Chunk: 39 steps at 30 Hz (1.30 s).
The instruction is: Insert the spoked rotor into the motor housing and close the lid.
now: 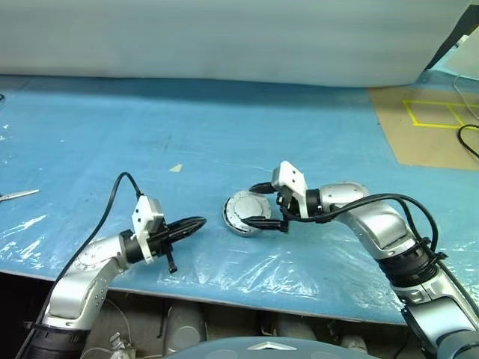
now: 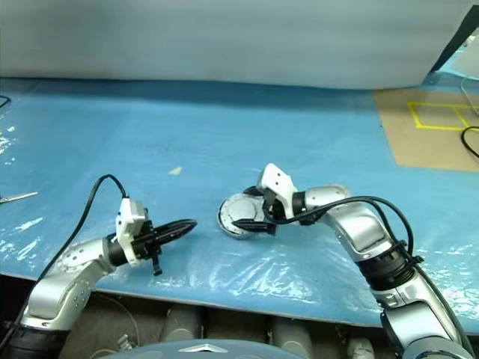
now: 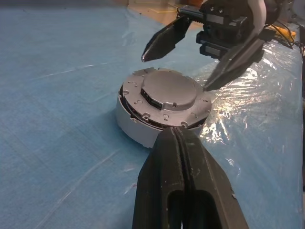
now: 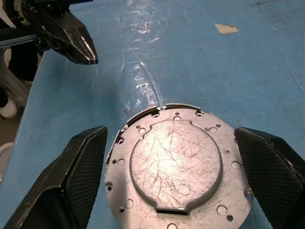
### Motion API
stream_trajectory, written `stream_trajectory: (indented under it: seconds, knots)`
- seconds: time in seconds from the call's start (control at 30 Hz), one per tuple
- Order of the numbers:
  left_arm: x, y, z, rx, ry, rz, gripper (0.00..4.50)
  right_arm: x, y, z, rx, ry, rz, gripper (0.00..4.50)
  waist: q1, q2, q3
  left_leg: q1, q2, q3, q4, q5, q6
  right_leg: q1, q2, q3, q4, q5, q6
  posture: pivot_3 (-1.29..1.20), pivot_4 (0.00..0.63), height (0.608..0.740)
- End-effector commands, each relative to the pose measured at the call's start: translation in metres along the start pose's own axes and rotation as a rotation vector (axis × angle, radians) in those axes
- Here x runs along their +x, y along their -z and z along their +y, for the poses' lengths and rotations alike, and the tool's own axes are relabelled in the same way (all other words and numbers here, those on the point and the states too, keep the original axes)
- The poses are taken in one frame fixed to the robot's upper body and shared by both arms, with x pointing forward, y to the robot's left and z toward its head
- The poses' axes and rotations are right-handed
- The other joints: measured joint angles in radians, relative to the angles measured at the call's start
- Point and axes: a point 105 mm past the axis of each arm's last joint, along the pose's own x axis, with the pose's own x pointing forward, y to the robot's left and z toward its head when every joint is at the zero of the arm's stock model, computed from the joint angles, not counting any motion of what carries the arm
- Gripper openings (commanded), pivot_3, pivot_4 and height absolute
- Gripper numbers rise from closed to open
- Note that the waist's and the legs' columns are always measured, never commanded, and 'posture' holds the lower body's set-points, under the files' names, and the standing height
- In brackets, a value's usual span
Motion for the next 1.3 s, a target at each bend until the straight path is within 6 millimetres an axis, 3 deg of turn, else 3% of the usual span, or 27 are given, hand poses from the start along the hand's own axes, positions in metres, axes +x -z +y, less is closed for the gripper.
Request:
stream_trajectory:
  seconds: [0.03, 0.73, 0.93, 1.3]
  knots:
    - [0.004, -0.009, -0.006, 0.030, 0.009, -0.027, 0.00, 0.002, -0.006, -0.002, -0.062, 0.010, -0.013, 4.48, -0.001, 0.000, 0.000, 0.000, 0.000, 0.000, 0.000, 0.000, 0.000, 0.000, 0.000, 0.000, 0.001, 0.000, 0.000, 0.00, 0.150, 0.740]
    - [0.011, -0.006, -0.002, 0.040, 0.005, -0.017, 0.00, 0.015, 0.027, 0.006, -0.128, -0.035, 0.088, 4.48, -0.009, 0.000, 0.000, 0.003, 0.000, 0.001, 0.005, 0.000, 0.000, 0.001, 0.000, 0.002, 0.006, 0.000, 0.000, 0.00, 0.150, 0.740]
    - [0.010, -0.005, -0.003, 0.034, -0.001, -0.015, 0.00, 0.015, 0.026, 0.006, -0.139, -0.034, 0.080, 2.97, -0.009, 0.000, 0.000, 0.005, 0.000, 0.002, 0.005, 0.000, 0.000, 0.002, 0.000, 0.003, 0.007, 0.000, -0.001, 0.00, 0.150, 0.740]
    - [0.010, 0.002, -0.005, 0.023, -0.013, -0.013, 0.00, 0.017, 0.007, 0.002, -0.079, -0.041, 0.011, 2.96, -0.010, 0.000, 0.000, 0.006, 0.000, 0.003, 0.005, 0.000, 0.000, 0.002, 0.000, 0.004, 0.008, 0.000, -0.001, 0.00, 0.150, 0.740]
